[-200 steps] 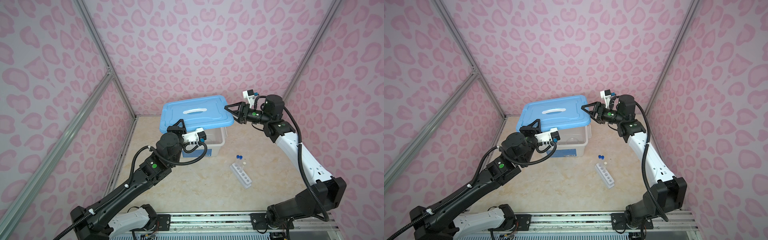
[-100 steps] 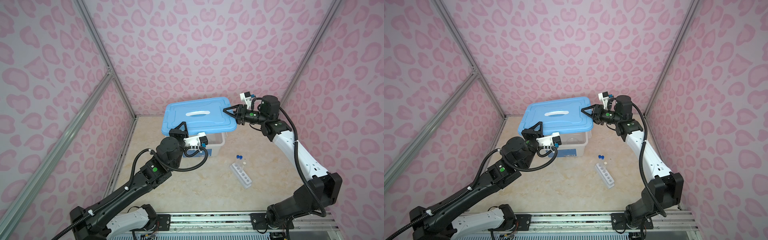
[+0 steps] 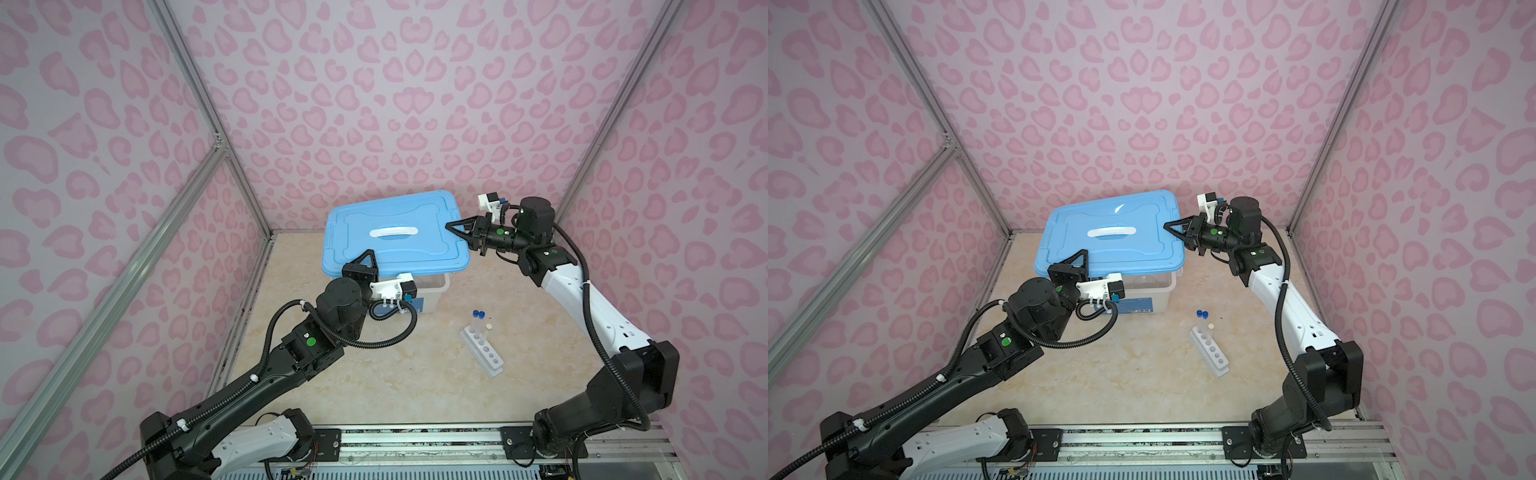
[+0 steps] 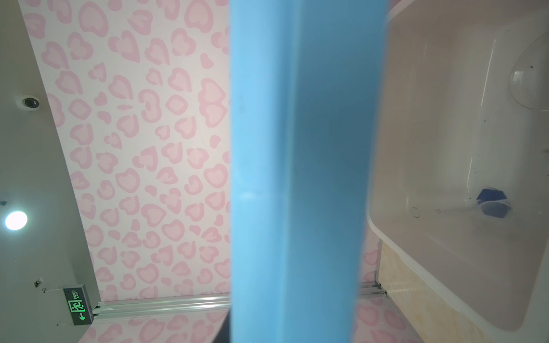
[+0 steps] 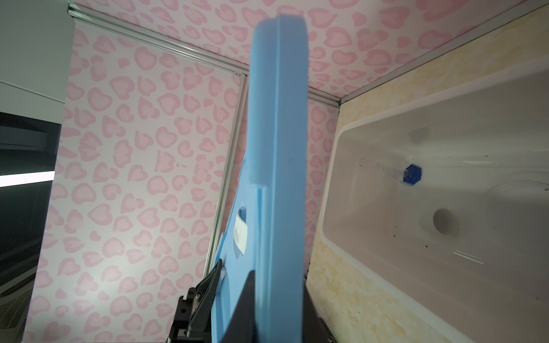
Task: Organize the chemistry lab equipment
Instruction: 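Lower the blue lid onto the white box with both grippers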
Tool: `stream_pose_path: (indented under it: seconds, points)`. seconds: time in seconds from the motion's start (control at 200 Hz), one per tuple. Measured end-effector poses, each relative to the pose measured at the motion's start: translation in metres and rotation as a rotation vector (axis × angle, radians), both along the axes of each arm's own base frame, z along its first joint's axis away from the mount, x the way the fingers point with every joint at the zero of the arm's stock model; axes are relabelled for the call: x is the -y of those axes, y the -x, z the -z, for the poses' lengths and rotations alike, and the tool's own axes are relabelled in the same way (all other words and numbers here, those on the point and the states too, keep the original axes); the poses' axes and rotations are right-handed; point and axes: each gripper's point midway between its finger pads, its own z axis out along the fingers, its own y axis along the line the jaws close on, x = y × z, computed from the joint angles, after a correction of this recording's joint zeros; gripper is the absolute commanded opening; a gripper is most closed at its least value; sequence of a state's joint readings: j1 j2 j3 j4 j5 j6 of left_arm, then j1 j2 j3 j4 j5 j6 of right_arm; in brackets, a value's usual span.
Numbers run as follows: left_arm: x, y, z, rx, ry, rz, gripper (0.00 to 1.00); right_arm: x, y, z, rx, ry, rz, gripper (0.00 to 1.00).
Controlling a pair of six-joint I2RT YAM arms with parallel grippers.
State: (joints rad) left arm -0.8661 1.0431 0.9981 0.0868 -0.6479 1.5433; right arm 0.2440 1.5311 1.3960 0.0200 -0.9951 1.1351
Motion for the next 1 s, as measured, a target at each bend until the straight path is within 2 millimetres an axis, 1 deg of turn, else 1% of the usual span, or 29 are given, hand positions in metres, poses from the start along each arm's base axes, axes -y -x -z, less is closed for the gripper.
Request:
stream_pose_path:
  seconds: [0.095, 0.125, 0.14, 0.19, 0.28, 0.3, 0.32, 0.355, 0.455, 0.525, 0.58, 0.7, 0.795, 0.81, 0.83, 1.0]
  points:
    - [0.002, 0.001, 0.002, -0.005, 0.001, 0.007, 0.35, -0.001, -0.001, 0.004, -0.023, -0.034, 0.008, 0.0]
    - [0.003, 0.001, 0.003, -0.007, 0.001, 0.012, 0.35, -0.001, -0.002, 0.004, -0.024, -0.045, 0.012, 0.0]
    - [0.003, 0.001, 0.003, -0.008, 0.002, 0.015, 0.4, -0.002, -0.002, 0.004, -0.025, -0.049, 0.012, 0.0]
    - [0.005, 0.002, 0.004, -0.011, 0.007, 0.025, 0.46, -0.002, -0.002, 0.002, -0.022, -0.069, 0.02, 0.0]
    - [0.009, 0.003, 0.005, -0.014, 0.025, 0.041, 0.5, -0.004, -0.002, -0.002, -0.013, -0.118, 0.036, 0.0]
    - [0.009, 0.003, 0.005, -0.015, 0.026, 0.046, 0.58, -0.005, -0.003, -0.003, -0.013, -0.128, 0.041, 0.0]
    - [0.01, 0.003, 0.006, -0.015, 0.027, 0.05, 0.63, -0.005, -0.003, -0.003, -0.014, -0.141, 0.046, 0.0]
    - [0.012, 0.004, 0.006, -0.016, 0.034, 0.057, 0.67, -0.006, -0.004, -0.004, -0.017, -0.161, 0.054, 0.0]
    - [0.016, 0.006, 0.005, -0.019, 0.072, 0.075, 0.69, -0.012, -0.005, -0.015, -0.008, -0.217, 0.076, 0.0]
    - [0.019, 0.007, 0.008, -0.028, 0.083, 0.088, 0.7, -0.017, -0.005, -0.025, 0.018, -0.254, 0.085, 0.0]
    - [0.021, 0.008, 0.011, -0.037, 0.101, 0.096, 0.71, -0.019, -0.004, -0.029, 0.026, -0.283, 0.093, 0.0]
    - [0.028, 0.012, 0.017, -0.057, 0.139, 0.121, 0.73, -0.015, -0.012, -0.023, 0.004, -0.329, 0.143, 0.0]
    - [0.032, 0.015, 0.018, -0.066, 0.184, 0.136, 0.75, -0.013, -0.017, -0.021, -0.005, -0.346, 0.18, 0.0]
    - [0.032, 0.015, 0.018, -0.068, 0.193, 0.14, 0.8, -0.013, -0.018, -0.021, -0.002, -0.348, 0.185, 0.0]
    - [0.034, 0.016, 0.018, -0.071, 0.202, 0.146, 0.82, -0.013, -0.019, -0.021, 0.002, -0.35, 0.192, 0.0]
    - [0.043, 0.023, 0.014, -0.095, 0.31, 0.182, 0.83, -0.012, -0.028, -0.016, -0.017, -0.382, 0.233, 0.0]
